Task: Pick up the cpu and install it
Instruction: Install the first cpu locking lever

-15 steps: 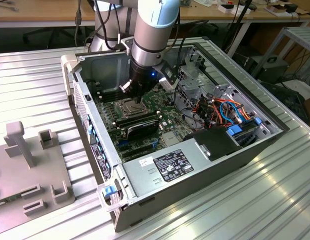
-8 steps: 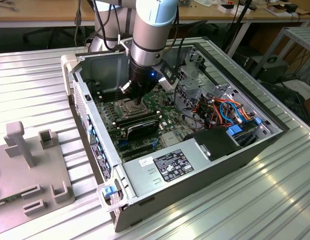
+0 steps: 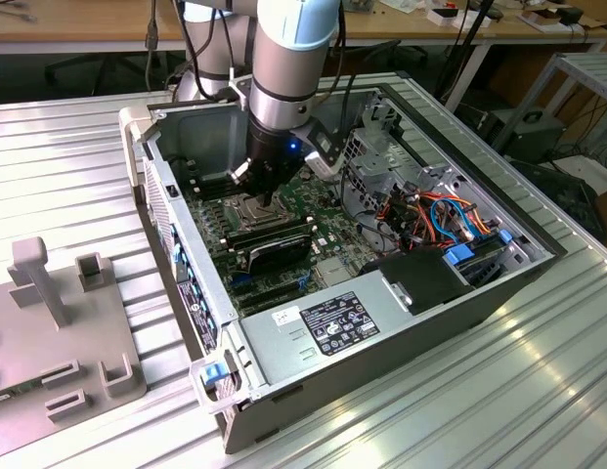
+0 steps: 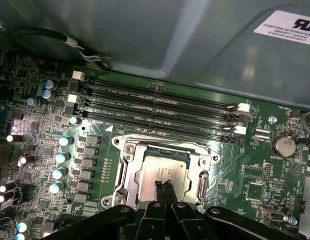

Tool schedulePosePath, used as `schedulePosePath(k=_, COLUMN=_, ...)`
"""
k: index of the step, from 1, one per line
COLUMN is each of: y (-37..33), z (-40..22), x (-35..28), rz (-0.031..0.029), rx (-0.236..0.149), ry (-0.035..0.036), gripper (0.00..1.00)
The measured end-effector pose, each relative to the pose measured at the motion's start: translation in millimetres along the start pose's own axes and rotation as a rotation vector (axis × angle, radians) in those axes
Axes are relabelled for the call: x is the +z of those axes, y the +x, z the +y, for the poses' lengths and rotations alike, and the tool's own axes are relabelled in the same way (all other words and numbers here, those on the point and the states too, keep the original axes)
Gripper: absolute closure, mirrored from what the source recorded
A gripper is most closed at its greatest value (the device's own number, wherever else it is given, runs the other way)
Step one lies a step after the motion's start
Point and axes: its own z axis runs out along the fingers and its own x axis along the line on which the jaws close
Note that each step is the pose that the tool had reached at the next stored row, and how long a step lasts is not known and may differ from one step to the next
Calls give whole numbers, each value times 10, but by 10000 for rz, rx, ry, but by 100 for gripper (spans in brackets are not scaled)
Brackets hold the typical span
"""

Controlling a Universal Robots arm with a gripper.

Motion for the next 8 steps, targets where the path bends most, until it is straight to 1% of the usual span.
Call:
schedulePosePath(k=1, y=-2, z=16, x=1, rz=5, rx=-1, ry=27, gripper=89)
schedulePosePath(k=2, y=-3, z=24, x=2, rz=7, rx=8, ry=38, gripper=89)
schedulePosePath(k=8, y=-3, z=26, x=9, rz=-33, rx=576, ry=80, gripper=89)
